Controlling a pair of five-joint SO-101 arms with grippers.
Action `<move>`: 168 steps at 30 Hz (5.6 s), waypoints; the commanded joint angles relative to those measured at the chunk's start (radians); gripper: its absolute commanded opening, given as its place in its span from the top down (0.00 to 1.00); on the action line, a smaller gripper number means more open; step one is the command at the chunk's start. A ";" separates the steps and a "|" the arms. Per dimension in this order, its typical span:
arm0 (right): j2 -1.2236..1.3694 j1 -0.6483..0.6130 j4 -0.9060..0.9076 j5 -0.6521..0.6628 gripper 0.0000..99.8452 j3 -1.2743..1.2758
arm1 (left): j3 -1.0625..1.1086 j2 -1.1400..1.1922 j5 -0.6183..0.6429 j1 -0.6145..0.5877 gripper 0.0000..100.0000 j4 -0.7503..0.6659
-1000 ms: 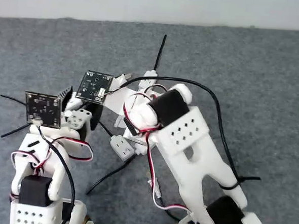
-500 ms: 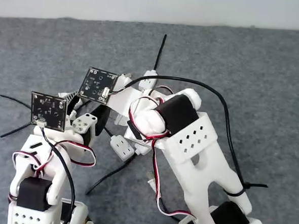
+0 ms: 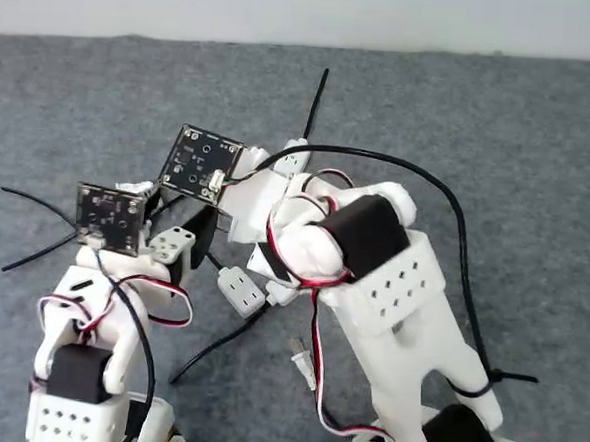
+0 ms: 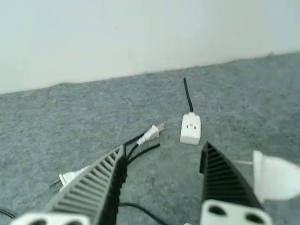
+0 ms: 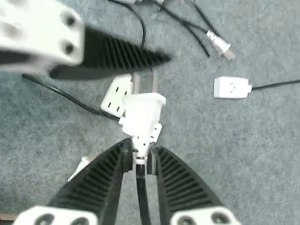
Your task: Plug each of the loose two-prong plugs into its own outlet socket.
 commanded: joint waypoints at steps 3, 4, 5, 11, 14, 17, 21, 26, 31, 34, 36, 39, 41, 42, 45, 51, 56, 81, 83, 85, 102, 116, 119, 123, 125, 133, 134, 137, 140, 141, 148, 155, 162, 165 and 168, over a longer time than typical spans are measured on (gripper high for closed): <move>-0.050 -0.038 0.039 -0.038 0.99 -0.061 | 0.022 -0.003 -0.021 0.009 0.74 -0.052; -0.050 -0.038 0.039 -0.038 0.99 -0.061 | 0.027 -0.003 -0.021 0.009 0.74 -0.052; -0.050 -0.038 0.039 -0.038 0.99 -0.061 | 0.033 -0.003 -0.021 0.009 0.74 -0.054; -0.050 -0.038 0.039 -0.040 0.99 -0.061 | 0.093 -0.003 -0.025 0.009 0.74 -0.100; -0.050 -0.042 0.039 -0.040 0.99 -0.061 | 0.108 -0.003 -0.025 0.009 0.74 -0.115; -0.050 -0.058 0.039 -0.040 0.99 -0.061 | 0.108 -0.002 -0.025 0.009 0.74 -0.115; -0.050 -0.074 0.039 -0.049 0.99 -0.061 | 0.120 -0.002 -0.025 0.023 0.74 -0.117; -0.042 -0.074 0.039 -0.061 0.99 -0.060 | 0.130 -0.002 -0.026 0.060 0.74 -0.115; -0.039 -0.074 0.039 -0.057 0.99 -0.057 | 0.124 -0.002 -0.028 0.011 0.74 -0.115; -0.038 -0.074 0.039 -0.054 0.99 -0.040 | 0.120 -0.002 -0.025 -0.037 0.74 -0.120; -0.038 -0.074 0.035 -0.051 0.99 -0.012 | 0.122 -0.002 -0.021 -0.066 0.74 -0.143; -0.038 -0.070 0.030 -0.021 0.99 0.041 | 0.122 -0.002 -0.020 -0.104 0.74 -0.150; -0.038 -0.070 0.028 -0.011 0.99 0.054 | 0.122 -0.002 -0.020 -0.121 0.74 -0.152; -0.038 -0.070 0.030 -0.009 0.99 0.054 | 0.122 -0.003 -0.020 -0.130 0.74 -0.157; -0.036 -0.068 0.035 0.081 0.99 0.054 | 0.124 -0.003 -0.020 -0.166 0.74 -0.181; 0.022 -0.031 0.038 0.290 0.99 0.054 | 0.122 -0.003 -0.025 -0.232 0.74 -0.209; 0.094 -0.021 0.038 0.470 0.99 0.052 | 0.108 -0.003 -0.025 -0.285 0.74 -0.215; 0.349 -0.008 0.039 1.162 0.99 0.034 | 0.097 -0.003 -0.132 -0.394 0.74 -0.272; 0.381 -0.010 0.039 1.172 0.99 0.011 | 0.096 -0.003 -0.138 -0.394 0.74 -0.273; 0.424 -0.010 0.039 1.195 0.99 -0.021 | 0.094 -0.003 -0.140 -0.394 0.74 -0.273; 0.670 -0.016 0.039 1.241 0.99 -0.255 | 0.101 -0.003 -0.184 -0.394 0.74 -0.273; 0.753 -0.074 0.041 1.204 0.99 -0.255 | 0.099 -0.003 -0.189 -0.399 0.74 -0.273; 0.753 -0.107 0.041 1.191 0.99 -0.255 | 0.094 -0.003 -0.189 -0.430 0.74 -0.284; 0.756 -0.122 0.041 1.191 0.99 -0.241 | 0.102 -0.003 -0.187 -0.470 0.74 -0.316; 0.754 -0.125 0.041 1.191 0.99 -0.222 | 0.102 -0.003 -0.187 -0.474 0.74 -0.315; 0.746 -0.131 0.041 1.186 0.99 -0.152 | 0.097 -0.003 -0.187 -0.476 0.74 -0.313; 0.746 -0.130 0.041 1.186 0.99 -0.140 | 0.097 -0.003 -0.187 -0.476 0.74 -0.313; 0.746 -0.131 0.041 1.186 0.99 -0.098 | 0.096 -0.003 -0.187 -0.476 0.74 -0.313; 0.746 -0.130 0.041 1.186 0.99 -0.086 | 0.096 -0.003 -0.187 -0.476 0.74 -0.313; 0.746 -0.130 0.041 1.186 0.99 -0.086 | 0.096 -0.003 -0.187 -0.476 0.74 -0.315; 0.756 -0.131 0.041 1.186 0.99 -0.077 | 0.096 -0.003 -0.187 -0.476 0.74 -0.315; 0.756 -0.130 0.031 1.189 0.99 -0.009 | 0.096 -0.003 -0.187 -0.477 0.74 -0.315; 0.746 -0.133 0.030 1.162 0.99 -0.006 | 0.096 -0.003 -0.187 -0.477 0.74 -0.316; 0.745 -0.134 0.036 1.046 0.98 -0.064 | 0.094 -0.003 -0.184 -0.496 0.74 -0.316; 0.745 -0.127 0.041 0.933 0.88 -0.140 | 0.087 -0.003 -0.184 -0.503 0.74 -0.315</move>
